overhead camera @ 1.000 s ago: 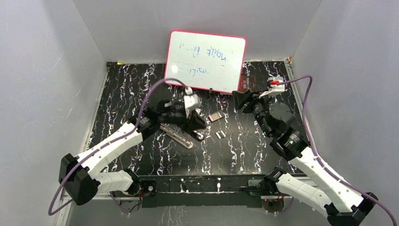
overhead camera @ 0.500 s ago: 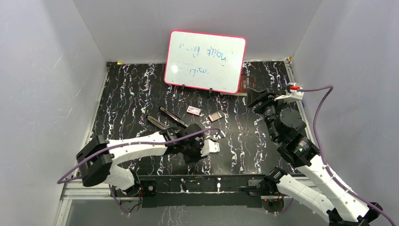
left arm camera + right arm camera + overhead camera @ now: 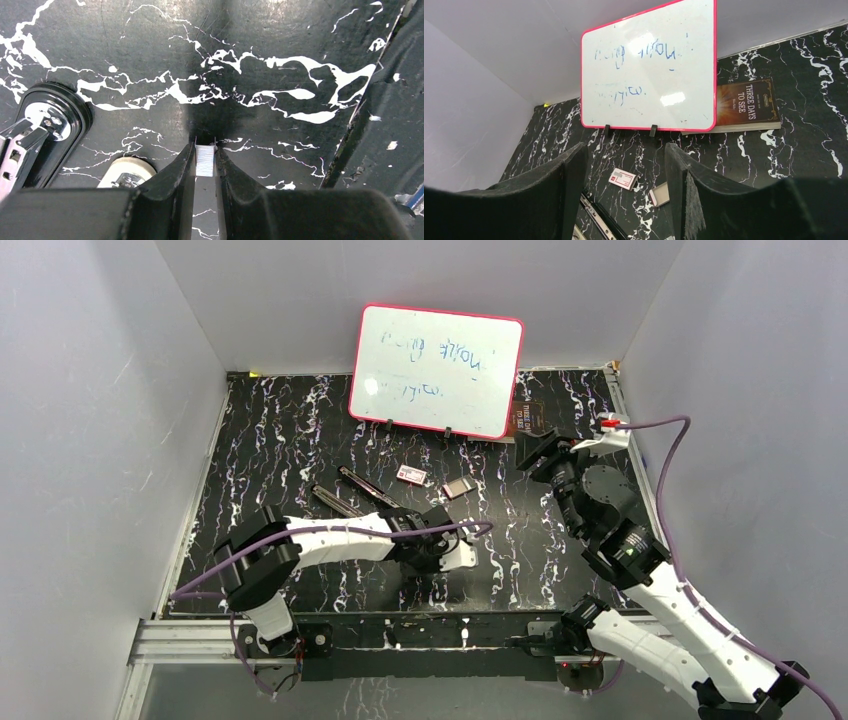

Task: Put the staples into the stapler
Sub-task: Place the staple at the center of the board.

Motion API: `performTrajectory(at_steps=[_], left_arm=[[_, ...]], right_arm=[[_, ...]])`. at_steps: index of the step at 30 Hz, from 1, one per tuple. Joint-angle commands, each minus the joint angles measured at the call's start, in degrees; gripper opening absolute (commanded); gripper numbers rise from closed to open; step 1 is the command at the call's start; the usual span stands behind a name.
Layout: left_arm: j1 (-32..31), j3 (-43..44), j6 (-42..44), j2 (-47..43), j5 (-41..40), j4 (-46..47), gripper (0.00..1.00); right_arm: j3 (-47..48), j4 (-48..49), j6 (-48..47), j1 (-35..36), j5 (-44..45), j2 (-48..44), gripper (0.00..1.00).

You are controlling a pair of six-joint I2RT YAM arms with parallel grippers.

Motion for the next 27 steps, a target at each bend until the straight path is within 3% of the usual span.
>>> performTrajectory(at_steps=[1,9,18,22,27], left_arm=[[-0.3,1.9,1.0,1.2,-0.2,-1.8,0.13],[-0.3,1.0,0.2,0.2,0.9,-1.6,0.33],[0.8,2.7,-4.7,-8.8,0.9,3.8,0.39],[7.5,2.2,-10.4,-16.3,5.3,10.1,0.39],[20.4,-0.6,-20.7,-24.9,10.8,17.2,0.46]], right_arm=[[0.2,2.0,0.5,0.1,-1.2,0.5,0.66],[0.3,1.8,0.2,0.1,-1.8,1.2,0.66],[1.1,-1.5,-1.7,0.1,2.0,1.3,0.66],[2.8,-6.3,-3.7,0.1,3.7,4.3,0.65],[11.0,-19.5,-7.1,-0.1,-2.1,17.9,0.6]])
